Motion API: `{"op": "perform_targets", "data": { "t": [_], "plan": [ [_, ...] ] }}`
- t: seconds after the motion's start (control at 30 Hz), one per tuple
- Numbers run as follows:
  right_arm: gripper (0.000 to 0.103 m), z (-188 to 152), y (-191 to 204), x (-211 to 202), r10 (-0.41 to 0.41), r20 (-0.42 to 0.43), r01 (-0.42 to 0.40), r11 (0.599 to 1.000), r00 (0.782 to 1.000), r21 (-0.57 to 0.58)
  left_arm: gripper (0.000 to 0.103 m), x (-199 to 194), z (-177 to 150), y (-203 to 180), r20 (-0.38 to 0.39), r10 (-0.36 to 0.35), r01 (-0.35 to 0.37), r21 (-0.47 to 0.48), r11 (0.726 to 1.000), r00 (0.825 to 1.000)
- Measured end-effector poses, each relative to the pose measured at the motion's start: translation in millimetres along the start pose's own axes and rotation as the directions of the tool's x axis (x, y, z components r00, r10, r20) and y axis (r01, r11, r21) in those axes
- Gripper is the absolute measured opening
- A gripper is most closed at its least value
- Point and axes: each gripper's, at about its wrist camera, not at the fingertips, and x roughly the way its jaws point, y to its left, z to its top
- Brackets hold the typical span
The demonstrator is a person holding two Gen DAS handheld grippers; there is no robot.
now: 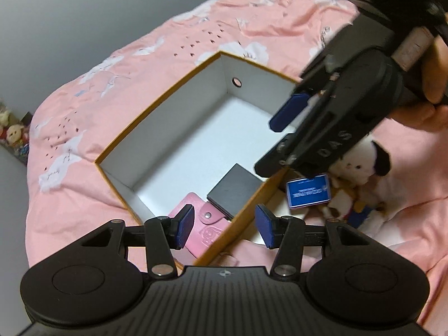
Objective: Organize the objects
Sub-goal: 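Open both tools and withdraw them from the orange box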
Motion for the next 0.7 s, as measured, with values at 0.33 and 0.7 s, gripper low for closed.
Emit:
{"op": "perform_targets", "data": {
  "t": [0.33, 0.7],
  "plan": [
    [0.060, -67.6, 15.2, -59.2, 0.000, 0.125, -0.004, 1.000, 0.992, 0.029, 0.059, -41.4, -41.4, -8.5, 0.052, -0.026, 0.043, -0.344, 0.938, 0.998],
    [0.033, -136.4, 23.7, -35.9, 0.043, 0.037, -0.049, 0.983, 0.998, 0.176, 0.054, -10.5, -91.6, -68.5, -0.024, 0.022, -0.031, -0.464, 0.885, 0.999]
  ]
}}
